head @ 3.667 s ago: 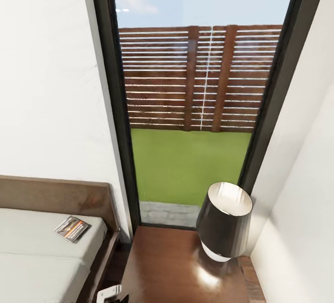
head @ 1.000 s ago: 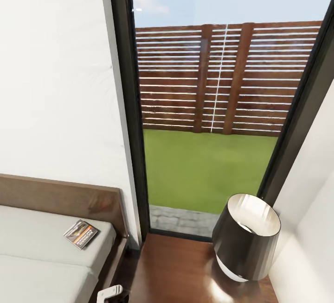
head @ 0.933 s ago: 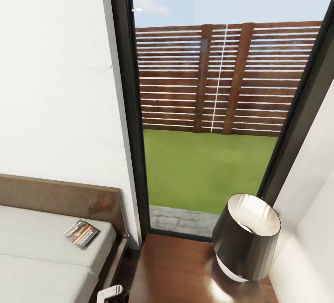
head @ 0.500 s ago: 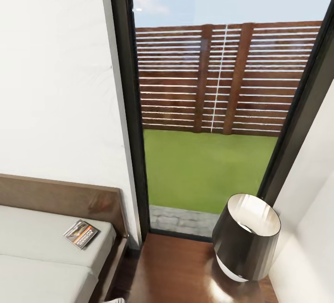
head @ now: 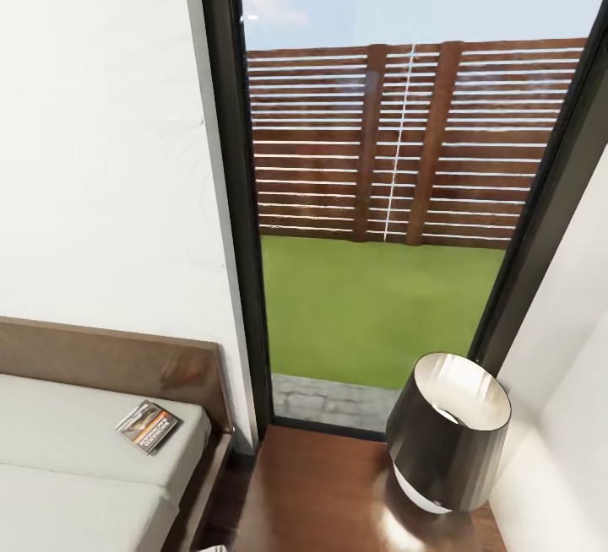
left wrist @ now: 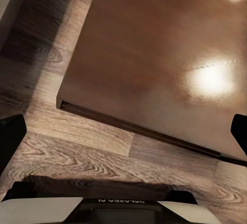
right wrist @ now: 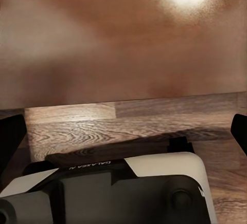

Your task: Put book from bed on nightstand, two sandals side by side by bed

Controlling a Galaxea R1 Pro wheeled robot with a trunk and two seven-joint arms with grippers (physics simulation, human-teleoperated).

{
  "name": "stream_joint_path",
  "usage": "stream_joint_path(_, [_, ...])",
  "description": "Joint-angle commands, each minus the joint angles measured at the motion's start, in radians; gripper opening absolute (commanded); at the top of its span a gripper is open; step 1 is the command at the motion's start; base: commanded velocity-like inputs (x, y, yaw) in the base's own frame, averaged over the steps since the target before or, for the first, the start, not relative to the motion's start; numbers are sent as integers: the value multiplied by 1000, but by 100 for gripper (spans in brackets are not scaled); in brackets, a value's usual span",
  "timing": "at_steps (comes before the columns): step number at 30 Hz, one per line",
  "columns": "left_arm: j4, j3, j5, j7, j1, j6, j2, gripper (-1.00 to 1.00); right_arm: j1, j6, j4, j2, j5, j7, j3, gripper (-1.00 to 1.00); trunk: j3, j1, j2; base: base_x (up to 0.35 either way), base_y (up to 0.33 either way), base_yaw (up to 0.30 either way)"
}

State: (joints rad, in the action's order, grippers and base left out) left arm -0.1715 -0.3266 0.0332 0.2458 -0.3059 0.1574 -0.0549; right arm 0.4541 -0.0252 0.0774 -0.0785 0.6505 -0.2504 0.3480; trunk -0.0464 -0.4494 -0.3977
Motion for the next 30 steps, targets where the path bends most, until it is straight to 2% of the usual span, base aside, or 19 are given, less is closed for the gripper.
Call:
stream_joint_path(1, [1, -7, 4, 4, -1, 2, 0, 100, 2, -3, 4, 0, 11, -7, 8, 100, -2, -1, -2, 0, 0, 0])
stream_joint_path(11, [1, -8, 3, 5, -1, 2, 0, 100, 2, -1, 4, 0, 11, -7, 9, 100, -3, -1, -2, 0, 0, 0])
stream_joint_path(30, [1, -8, 3, 6, -1, 2, 0, 100, 2, -1, 4, 1, 12, -7, 8, 100, -31, -1, -2, 0, 0, 0])
